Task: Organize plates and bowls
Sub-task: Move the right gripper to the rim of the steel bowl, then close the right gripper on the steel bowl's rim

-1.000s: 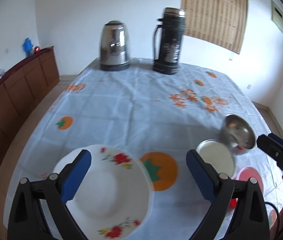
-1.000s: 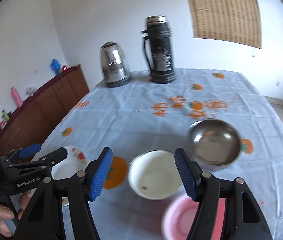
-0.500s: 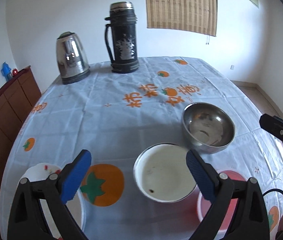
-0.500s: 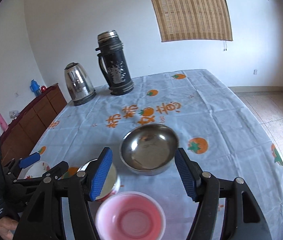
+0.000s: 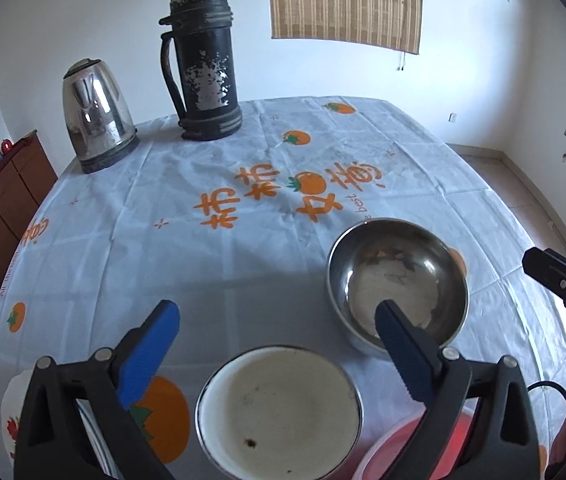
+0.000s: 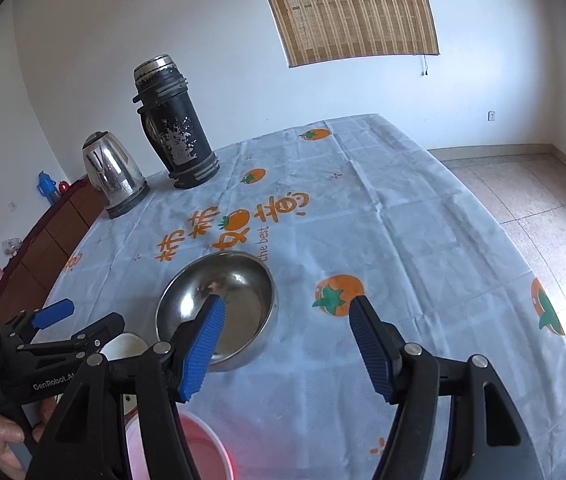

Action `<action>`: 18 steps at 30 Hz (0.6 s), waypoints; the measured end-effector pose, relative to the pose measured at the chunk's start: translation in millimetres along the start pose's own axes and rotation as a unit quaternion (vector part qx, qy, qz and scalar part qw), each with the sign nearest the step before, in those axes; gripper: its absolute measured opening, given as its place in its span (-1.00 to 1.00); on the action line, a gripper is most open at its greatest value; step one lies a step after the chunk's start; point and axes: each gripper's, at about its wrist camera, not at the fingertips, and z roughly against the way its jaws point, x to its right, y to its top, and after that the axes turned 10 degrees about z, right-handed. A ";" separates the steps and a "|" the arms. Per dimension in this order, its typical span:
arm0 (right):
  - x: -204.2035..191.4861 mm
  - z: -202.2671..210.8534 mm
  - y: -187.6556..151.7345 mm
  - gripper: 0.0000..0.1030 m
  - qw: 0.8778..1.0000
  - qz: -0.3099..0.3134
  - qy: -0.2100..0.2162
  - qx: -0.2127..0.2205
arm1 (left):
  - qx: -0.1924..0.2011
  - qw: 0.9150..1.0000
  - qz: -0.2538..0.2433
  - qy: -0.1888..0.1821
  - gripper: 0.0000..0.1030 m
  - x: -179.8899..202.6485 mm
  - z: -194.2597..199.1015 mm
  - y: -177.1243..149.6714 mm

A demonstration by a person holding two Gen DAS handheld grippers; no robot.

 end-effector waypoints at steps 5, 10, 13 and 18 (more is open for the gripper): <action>5.4 -16.7 4.2 0.49 1.000 0.002 0.002 -0.003 | -0.013 1.000 -0.009 0.008 0.99 12.0 -17.2 9.6; 7.2 -30.6 6.8 0.49 0.999 0.014 -0.029 -0.019 | -0.028 1.000 0.003 0.006 0.99 14.1 -31.9 14.3; 8.1 -32.7 6.3 0.51 0.999 0.023 -0.031 -0.010 | -0.039 0.999 0.002 0.010 0.99 17.0 -39.6 16.5; 11.1 -41.0 9.0 0.52 1.000 0.017 -0.007 -0.002 | -0.035 0.999 -0.016 0.021 0.99 25.1 -45.8 18.1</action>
